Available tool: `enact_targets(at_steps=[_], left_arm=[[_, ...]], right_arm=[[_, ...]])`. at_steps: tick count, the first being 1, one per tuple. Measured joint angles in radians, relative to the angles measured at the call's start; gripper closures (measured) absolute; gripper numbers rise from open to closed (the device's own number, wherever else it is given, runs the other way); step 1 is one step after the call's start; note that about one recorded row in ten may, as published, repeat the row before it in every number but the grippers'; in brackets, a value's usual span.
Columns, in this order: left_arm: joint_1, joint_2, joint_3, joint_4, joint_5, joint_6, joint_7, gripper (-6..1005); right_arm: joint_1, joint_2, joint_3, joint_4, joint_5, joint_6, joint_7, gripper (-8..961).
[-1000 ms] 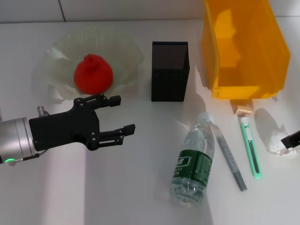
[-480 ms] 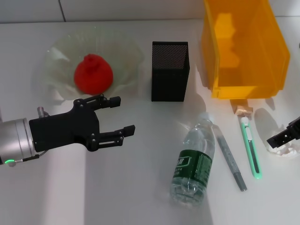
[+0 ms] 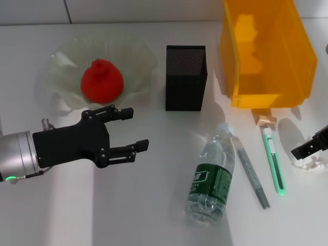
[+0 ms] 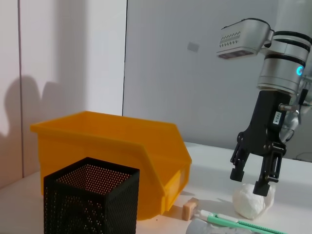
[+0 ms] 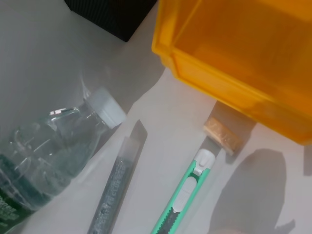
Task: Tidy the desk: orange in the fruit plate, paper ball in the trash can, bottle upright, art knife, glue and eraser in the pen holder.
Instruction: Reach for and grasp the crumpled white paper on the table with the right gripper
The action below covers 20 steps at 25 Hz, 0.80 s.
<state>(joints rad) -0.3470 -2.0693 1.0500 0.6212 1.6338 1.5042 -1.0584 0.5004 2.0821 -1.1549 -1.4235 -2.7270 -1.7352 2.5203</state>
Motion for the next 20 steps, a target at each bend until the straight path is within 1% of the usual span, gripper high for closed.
enact_targets(at_steps=[8, 20], left_arm=[[-0.001, 0.0, 0.001, 0.0, 0.0, 0.001, 0.0, 190], [-0.004, 0.0, 0.005, 0.0, 0.0, 0.001, 0.0, 190]], right_arm=[[-0.002, -0.001, 0.0, 0.005, -0.001, 0.006, 0.0, 121], [0.001, 0.0, -0.016, 0.021, 0.004, 0.028, 0.0, 164]])
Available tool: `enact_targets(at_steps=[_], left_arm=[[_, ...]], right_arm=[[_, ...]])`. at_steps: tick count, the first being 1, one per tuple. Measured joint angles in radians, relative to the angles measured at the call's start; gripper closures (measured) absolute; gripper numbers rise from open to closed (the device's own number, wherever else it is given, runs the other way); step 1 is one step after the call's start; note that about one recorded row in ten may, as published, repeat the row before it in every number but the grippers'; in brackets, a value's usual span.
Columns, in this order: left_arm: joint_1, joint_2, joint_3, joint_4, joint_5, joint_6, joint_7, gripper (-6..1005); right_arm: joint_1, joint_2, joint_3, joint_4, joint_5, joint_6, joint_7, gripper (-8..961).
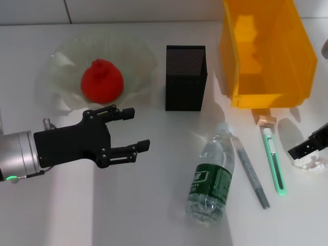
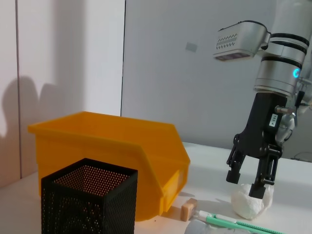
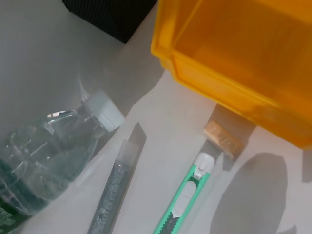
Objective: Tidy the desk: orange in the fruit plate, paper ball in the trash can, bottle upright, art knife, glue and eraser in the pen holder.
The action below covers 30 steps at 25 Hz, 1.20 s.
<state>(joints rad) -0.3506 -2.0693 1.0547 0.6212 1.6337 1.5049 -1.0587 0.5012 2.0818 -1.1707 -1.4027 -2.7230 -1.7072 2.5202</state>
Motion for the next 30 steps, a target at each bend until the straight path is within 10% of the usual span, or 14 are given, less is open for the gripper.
enact_targets(at_steps=[18, 30], left_arm=[[0.001, 0.0, 0.009, 0.0, 0.0, -0.001, -0.001, 190], [-0.003, 0.0, 0.008, 0.0, 0.0, -0.002, 0.0, 191]], right_arm=[[0.028, -0.001, -0.02, 0.074, -0.045, 0.007, 0.012, 228], [0.038, 0.0, -0.013, 0.06, -0.041, -0.003, 0.012, 442]])
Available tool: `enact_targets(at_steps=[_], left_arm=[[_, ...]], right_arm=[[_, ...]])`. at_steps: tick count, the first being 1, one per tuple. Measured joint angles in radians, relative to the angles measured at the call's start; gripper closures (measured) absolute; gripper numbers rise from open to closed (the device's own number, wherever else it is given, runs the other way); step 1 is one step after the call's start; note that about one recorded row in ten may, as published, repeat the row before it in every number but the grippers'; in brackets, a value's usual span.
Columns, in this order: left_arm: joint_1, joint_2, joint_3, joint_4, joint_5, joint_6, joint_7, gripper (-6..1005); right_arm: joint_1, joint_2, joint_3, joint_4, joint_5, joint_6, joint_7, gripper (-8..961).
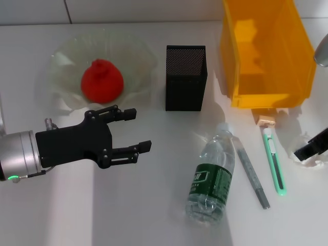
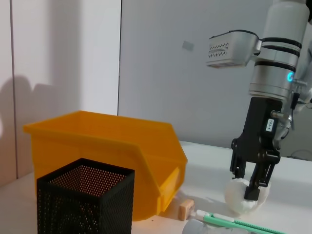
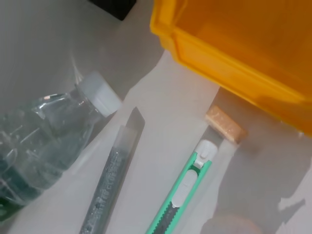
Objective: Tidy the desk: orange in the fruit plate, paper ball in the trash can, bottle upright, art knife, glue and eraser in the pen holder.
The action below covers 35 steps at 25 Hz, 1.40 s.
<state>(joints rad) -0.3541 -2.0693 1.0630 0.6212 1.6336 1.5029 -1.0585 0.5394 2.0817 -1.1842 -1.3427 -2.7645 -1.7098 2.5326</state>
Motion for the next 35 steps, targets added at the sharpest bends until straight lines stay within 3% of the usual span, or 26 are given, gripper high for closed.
enact_targets(at_steps=[3, 9, 13, 17, 22, 28, 34, 35], left_arm=[[0.0, 0.0, 0.0, 0.0, 0.0, 0.0, 0.0, 191], [-0.001, 0.0, 0.0, 0.004, 0.0, 0.0, 0.0, 191], [-0.01, 0.0, 0.0, 0.006, 0.0, 0.0, 0.0, 191], [-0.011, 0.0, 0.0, 0.003, 0.0, 0.0, 0.0, 191], [-0.009, 0.0, 0.0, 0.002, 0.0, 0.0, 0.0, 191], [-0.005, 0.001, 0.0, 0.002, 0.0, 0.003, 0.0, 191], [-0.003, 0.002, 0.0, 0.002, 0.0, 0.004, 0.0, 191], [-0.003, 0.002, 0.0, 0.002, 0.0, 0.004, 0.0, 191]], right_arm=[[-0.001, -0.001, 0.011, -0.072, 0.052, -0.012, 0.0, 510], [0.022, -0.003, 0.087, -0.18, 0.125, -0.039, 0.0, 486], [0.071, -0.01, 0.146, -0.21, 0.126, 0.013, 0.001, 470], [0.142, -0.033, 0.169, -0.116, 0.101, 0.126, 0.001, 454], [0.199, -0.037, 0.163, 0.034, 0.086, 0.275, -0.003, 433], [0.218, -0.031, 0.159, 0.061, 0.07, 0.304, -0.003, 409], [0.219, -0.032, 0.167, 0.038, 0.063, 0.249, 0.01, 385], [0.218, -0.033, 0.167, 0.032, 0.062, 0.244, 0.012, 339]])
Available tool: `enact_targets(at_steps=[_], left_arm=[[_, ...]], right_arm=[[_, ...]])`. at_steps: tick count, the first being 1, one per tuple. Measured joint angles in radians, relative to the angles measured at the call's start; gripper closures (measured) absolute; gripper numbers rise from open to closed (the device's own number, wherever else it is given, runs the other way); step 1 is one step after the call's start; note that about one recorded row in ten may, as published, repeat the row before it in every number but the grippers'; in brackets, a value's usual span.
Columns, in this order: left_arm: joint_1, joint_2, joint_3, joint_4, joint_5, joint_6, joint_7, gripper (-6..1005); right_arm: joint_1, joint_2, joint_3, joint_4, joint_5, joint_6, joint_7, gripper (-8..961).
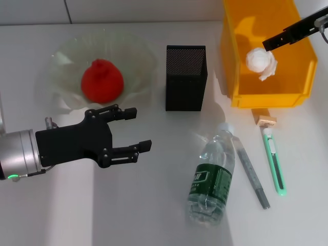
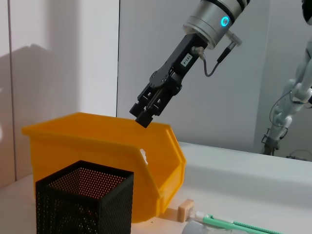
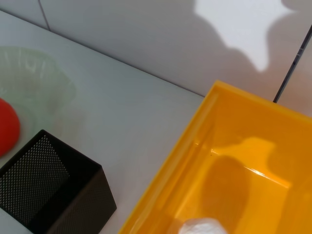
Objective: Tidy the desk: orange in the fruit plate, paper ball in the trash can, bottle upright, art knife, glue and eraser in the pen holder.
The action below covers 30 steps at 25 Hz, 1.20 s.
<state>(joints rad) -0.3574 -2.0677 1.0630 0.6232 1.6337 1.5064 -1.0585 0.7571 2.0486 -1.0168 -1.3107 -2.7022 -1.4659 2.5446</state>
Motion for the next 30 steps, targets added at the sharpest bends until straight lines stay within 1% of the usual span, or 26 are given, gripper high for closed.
enact_targets(at_steps=[3, 6, 7, 8, 9, 11, 12, 13, 15, 17, 20, 21, 22, 23, 25, 26, 27, 29, 30], left_arm=[[-0.001, 0.0, 0.0, 0.0, 0.0, 0.0, 0.0, 191], [-0.002, 0.0, 0.0, 0.001, 0.0, 0.0, -0.002, 191], [-0.002, 0.0, 0.0, 0.001, 0.0, 0.0, -0.001, 191], [-0.002, 0.0, 0.0, 0.001, 0.0, 0.0, -0.001, 191], [-0.003, 0.0, 0.0, 0.0, 0.0, -0.001, 0.0, 191], [-0.004, 0.0, 0.0, -0.001, 0.0, -0.001, 0.0, 191], [-0.004, 0.0, 0.0, 0.001, 0.0, 0.0, -0.004, 191], [-0.004, 0.0, 0.0, 0.001, 0.0, 0.0, -0.004, 191], [-0.001, 0.0, 0.0, 0.005, 0.0, 0.011, -0.011, 191], [0.0, 0.0, 0.0, 0.006, -0.001, 0.022, -0.012, 191], [0.008, 0.0, -0.005, 0.008, -0.007, 0.059, -0.014, 191], [0.008, 0.0, -0.005, 0.008, -0.007, 0.059, -0.014, 191], [0.009, 0.0, -0.008, 0.009, -0.008, 0.077, -0.018, 191], [0.01, 0.0, -0.008, 0.01, -0.008, 0.082, -0.025, 191], [0.007, 0.0, -0.009, 0.011, -0.009, 0.087, -0.052, 191], [0.007, 0.0, -0.009, 0.011, -0.009, 0.087, -0.052, 191], [0.001, -0.001, -0.009, 0.024, -0.009, 0.088, -0.092, 191], [0.0, -0.002, -0.006, 0.036, -0.01, 0.084, -0.104, 192], [0.0, -0.003, -0.004, 0.041, -0.01, 0.08, -0.104, 192]], right_arm=[[-0.012, 0.001, 0.001, -0.059, -0.006, -0.063, 0.046, 201], [-0.018, 0.005, 0.001, -0.115, -0.024, -0.123, 0.108, 201], [-0.028, 0.016, 0.001, -0.184, -0.042, -0.19, 0.152, 200], [-0.028, 0.016, 0.001, -0.184, -0.042, -0.19, 0.152, 200], [-0.034, 0.023, -0.001, -0.215, -0.046, -0.215, 0.161, 200], [-0.064, 0.034, -0.021, -0.293, -0.047, -0.25, 0.169, 200], [-0.094, 0.037, -0.052, -0.339, -0.045, -0.266, 0.178, 200], [-0.094, 0.037, -0.052, -0.339, -0.045, -0.266, 0.178, 201], [-0.143, 0.038, -0.094, -0.381, -0.016, -0.27, 0.18, 201], [-0.209, 0.038, -0.129, -0.422, 0.053, -0.25, 0.156, 201], [-0.339, 0.038, -0.151, -0.479, 0.22, -0.188, 0.058, 201], [-0.369, 0.038, -0.148, -0.484, 0.264, -0.177, 0.023, 201], [-0.443, 0.038, -0.134, -0.478, 0.379, -0.156, -0.073, 201], [-0.443, 0.038, -0.134, -0.478, 0.379, -0.156, -0.073, 201], [-0.504, 0.038, -0.111, -0.446, 0.48, -0.14, -0.182, 201], [-0.532, 0.038, -0.094, -0.412, 0.54, -0.133, -0.25, 201], [-0.577, 0.037, -0.064, -0.322, 0.653, -0.125, -0.388, 201], [-0.589, 0.034, -0.033, -0.226, 0.722, -0.116, -0.467, 201], [-0.589, 0.034, -0.033, -0.226, 0.722, -0.116, -0.467, 201]])
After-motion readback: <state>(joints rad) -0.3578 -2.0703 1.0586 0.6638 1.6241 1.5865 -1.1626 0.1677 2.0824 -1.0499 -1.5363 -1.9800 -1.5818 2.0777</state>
